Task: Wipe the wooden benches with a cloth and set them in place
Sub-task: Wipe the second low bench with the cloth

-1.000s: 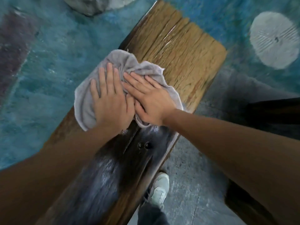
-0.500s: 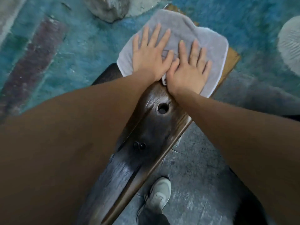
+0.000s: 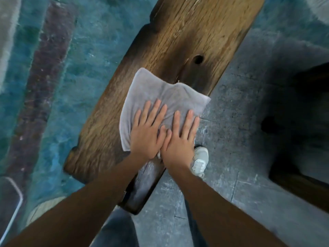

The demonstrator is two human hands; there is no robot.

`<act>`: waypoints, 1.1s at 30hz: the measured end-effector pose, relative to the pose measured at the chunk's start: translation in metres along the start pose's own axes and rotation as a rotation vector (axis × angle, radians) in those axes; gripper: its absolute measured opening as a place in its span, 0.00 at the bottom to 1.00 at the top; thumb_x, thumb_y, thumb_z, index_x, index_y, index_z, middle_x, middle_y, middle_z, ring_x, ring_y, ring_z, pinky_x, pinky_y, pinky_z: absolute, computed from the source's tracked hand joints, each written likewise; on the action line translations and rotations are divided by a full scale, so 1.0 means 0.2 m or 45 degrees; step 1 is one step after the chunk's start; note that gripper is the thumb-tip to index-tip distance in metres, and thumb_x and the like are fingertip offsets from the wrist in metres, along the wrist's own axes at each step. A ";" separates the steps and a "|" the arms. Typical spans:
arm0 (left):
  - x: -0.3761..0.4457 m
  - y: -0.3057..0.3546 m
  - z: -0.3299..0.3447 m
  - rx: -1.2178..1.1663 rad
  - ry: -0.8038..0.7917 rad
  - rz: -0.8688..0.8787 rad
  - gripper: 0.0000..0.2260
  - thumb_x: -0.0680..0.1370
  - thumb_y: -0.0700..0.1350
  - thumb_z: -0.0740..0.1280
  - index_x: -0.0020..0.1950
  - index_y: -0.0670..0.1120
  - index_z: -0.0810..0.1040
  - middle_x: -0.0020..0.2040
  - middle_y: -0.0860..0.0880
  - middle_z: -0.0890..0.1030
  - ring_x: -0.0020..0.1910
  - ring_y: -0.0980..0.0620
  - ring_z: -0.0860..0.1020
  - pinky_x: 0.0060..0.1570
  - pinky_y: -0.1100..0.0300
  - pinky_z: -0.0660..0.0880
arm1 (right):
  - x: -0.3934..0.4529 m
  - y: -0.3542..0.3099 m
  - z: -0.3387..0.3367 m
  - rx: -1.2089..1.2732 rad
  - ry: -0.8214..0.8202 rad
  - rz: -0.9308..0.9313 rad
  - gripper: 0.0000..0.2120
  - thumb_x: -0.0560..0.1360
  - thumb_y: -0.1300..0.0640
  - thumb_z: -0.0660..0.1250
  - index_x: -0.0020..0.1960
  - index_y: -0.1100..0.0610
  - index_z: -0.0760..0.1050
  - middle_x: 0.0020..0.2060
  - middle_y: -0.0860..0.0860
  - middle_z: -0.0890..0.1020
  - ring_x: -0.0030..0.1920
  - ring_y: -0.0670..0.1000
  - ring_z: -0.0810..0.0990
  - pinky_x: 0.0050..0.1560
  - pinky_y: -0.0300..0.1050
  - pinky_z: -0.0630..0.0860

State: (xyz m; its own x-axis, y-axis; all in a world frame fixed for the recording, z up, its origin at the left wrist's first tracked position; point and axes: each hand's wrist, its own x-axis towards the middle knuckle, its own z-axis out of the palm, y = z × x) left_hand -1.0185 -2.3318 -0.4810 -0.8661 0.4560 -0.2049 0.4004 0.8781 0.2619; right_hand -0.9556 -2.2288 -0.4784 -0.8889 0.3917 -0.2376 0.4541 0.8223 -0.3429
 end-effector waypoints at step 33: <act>-1.27 -0.91 -0.23 -0.814 -0.546 -0.584 0.10 0.70 0.44 0.73 0.47 0.40 0.81 0.43 0.42 0.83 0.44 0.43 0.80 0.45 0.50 0.75 | -0.58 -0.89 -0.03 0.108 -0.902 0.068 0.09 0.78 0.56 0.65 0.57 0.56 0.78 0.51 0.58 0.83 0.53 0.60 0.81 0.50 0.51 0.79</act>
State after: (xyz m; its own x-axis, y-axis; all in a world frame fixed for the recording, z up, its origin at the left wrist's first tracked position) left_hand -0.8845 -2.6142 -0.4325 -0.6622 0.2071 -0.7201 -0.3120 0.7976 0.5163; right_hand -0.9337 -2.4189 -0.3844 -0.6249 0.0449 -0.7794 0.5247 0.7633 -0.3768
